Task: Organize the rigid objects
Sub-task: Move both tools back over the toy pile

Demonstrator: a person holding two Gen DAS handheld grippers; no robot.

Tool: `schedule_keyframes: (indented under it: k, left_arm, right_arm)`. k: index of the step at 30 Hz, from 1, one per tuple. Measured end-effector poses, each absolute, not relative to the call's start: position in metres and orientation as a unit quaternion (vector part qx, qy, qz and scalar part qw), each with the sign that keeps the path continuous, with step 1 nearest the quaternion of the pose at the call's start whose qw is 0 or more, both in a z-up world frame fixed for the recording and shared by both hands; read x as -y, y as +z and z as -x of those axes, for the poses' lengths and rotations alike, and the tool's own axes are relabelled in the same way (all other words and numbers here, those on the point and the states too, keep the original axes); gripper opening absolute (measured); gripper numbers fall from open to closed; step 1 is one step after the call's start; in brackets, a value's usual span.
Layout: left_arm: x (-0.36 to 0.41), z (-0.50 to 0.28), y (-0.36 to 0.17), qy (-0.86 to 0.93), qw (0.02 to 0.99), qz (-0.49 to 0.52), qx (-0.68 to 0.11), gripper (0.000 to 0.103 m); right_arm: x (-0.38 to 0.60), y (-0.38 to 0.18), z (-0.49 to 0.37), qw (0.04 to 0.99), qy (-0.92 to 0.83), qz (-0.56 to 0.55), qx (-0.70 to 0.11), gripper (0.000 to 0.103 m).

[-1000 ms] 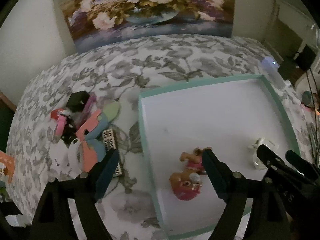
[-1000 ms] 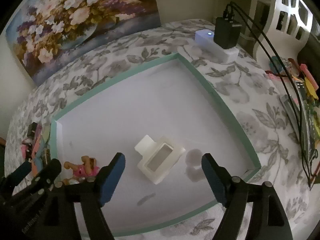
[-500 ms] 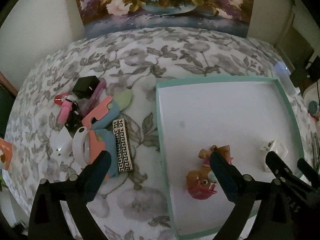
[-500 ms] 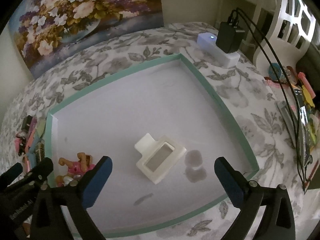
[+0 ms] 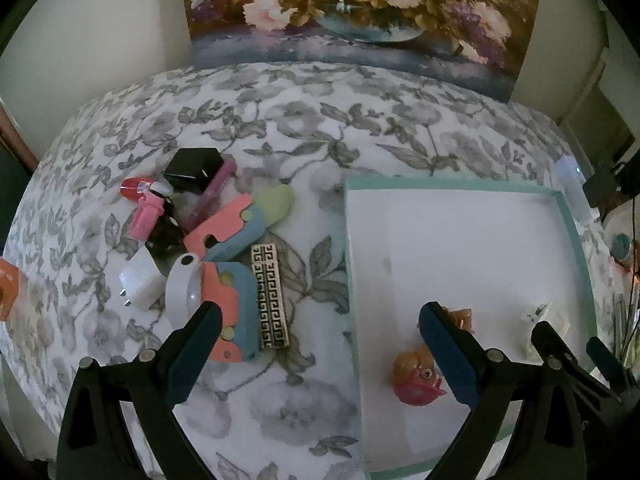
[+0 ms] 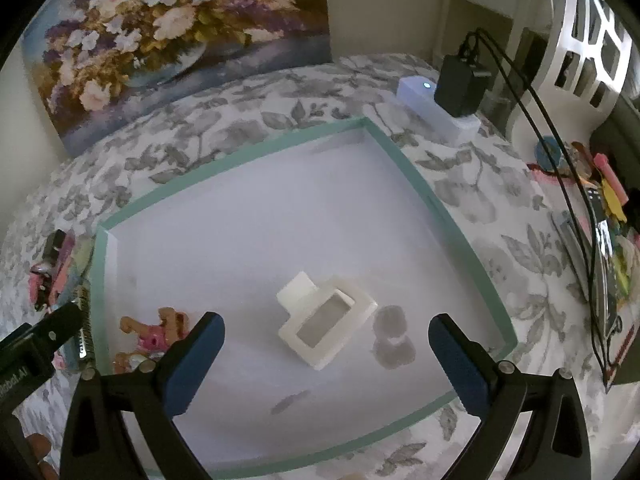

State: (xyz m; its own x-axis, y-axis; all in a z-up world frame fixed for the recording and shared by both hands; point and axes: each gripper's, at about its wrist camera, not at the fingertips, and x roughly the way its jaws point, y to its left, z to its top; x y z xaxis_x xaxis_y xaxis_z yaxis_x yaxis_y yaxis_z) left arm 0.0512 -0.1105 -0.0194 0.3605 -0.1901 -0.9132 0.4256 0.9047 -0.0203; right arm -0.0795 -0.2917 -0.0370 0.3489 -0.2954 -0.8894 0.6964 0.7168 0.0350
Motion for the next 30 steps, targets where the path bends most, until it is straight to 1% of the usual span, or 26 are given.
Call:
schedule_keyframes:
  k: [13,19,30]
  left_arm:
    - [0.065,-0.081,-0.003,-0.172,0.832,-0.084,-0.520,0.099]
    - [0.029,-0.099,0.009,-0.153,0.836,-0.066,-0.523,0.099]
    - [-0.050,-0.129,0.016,-0.082,0.848,-0.045,-0.521,0.099]
  right_arm:
    - [0.263,-0.021,0.063,0.816,-0.254,-0.226,-0.468,0.103]
    - [0.231,-0.005,0.047,0.840,-0.221,-0.203,-0.452,0.103]
    - [0.168,-0.011,0.003,0.851,-0.160,-0.179,-0.467,0.103]
